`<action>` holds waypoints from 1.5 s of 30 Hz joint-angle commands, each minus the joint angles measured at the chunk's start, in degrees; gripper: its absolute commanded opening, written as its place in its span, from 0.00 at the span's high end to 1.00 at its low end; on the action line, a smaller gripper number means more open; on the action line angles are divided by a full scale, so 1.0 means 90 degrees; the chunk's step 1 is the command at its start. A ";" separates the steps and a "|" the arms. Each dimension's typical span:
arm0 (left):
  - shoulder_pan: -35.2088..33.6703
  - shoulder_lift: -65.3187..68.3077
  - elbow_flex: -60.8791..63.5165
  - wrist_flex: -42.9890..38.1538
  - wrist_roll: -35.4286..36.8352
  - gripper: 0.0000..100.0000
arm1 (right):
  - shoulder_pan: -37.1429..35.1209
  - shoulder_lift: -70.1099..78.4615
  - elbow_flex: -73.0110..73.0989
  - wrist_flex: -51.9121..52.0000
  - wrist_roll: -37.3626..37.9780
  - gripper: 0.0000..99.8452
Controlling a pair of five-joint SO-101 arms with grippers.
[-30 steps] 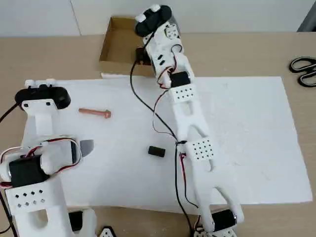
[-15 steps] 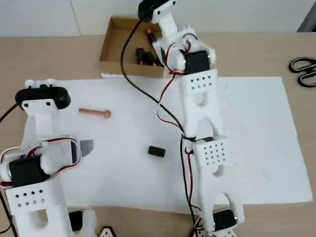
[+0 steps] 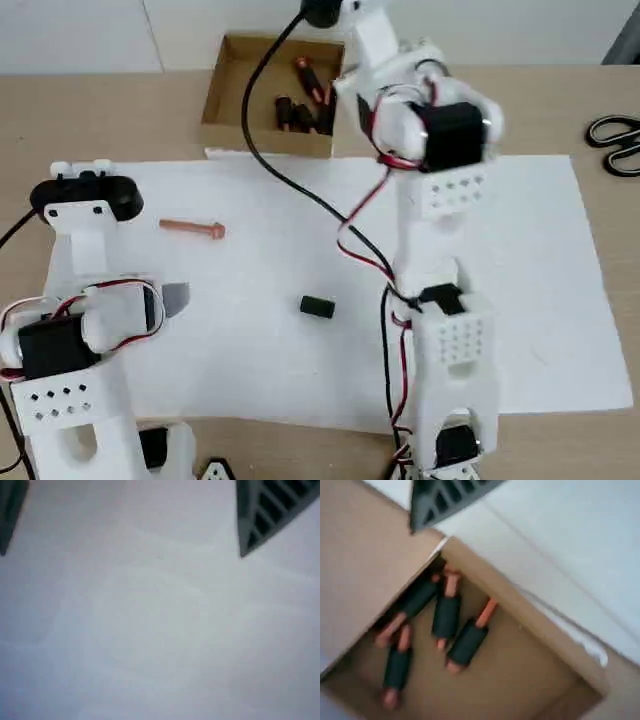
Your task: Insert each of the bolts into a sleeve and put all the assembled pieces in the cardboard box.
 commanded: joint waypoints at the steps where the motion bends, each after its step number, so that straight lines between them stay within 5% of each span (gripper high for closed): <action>1: 0.0020 -0.0078 -0.0239 -0.0010 -0.0059 0.72 | 0.0083 -0.1001 0.0674 0.0063 0.0029 0.80; 14: 0.0020 -0.0078 -0.0239 -0.0010 -0.0059 0.72 | -0.0122 -0.5143 0.7717 -0.0063 0.0029 0.80; 21: 0.0020 -0.0078 -0.0230 -0.0010 -0.0059 0.72 | -0.0103 -0.5827 1.1038 -0.1079 0.0059 0.80; 25: 0.0020 -0.0078 -0.0230 -0.0010 -0.0059 0.72 | 0.0161 -0.5631 1.1966 -0.2261 0.0029 0.80; 30: 0.0020 -0.0078 -0.0230 -0.0010 -0.0059 0.72 | 0.0132 -0.5133 1.2259 -0.2271 0.0137 0.80; 37: 0.0020 -0.0078 -0.0230 -0.0010 -0.0059 0.72 | -0.1079 -0.5026 1.2503 -0.2212 0.1602 0.80; 45: 0.0020 -0.0078 -0.0132 -0.0068 -0.0068 0.72 | -0.1851 -0.4977 1.2689 -0.2203 0.2364 0.80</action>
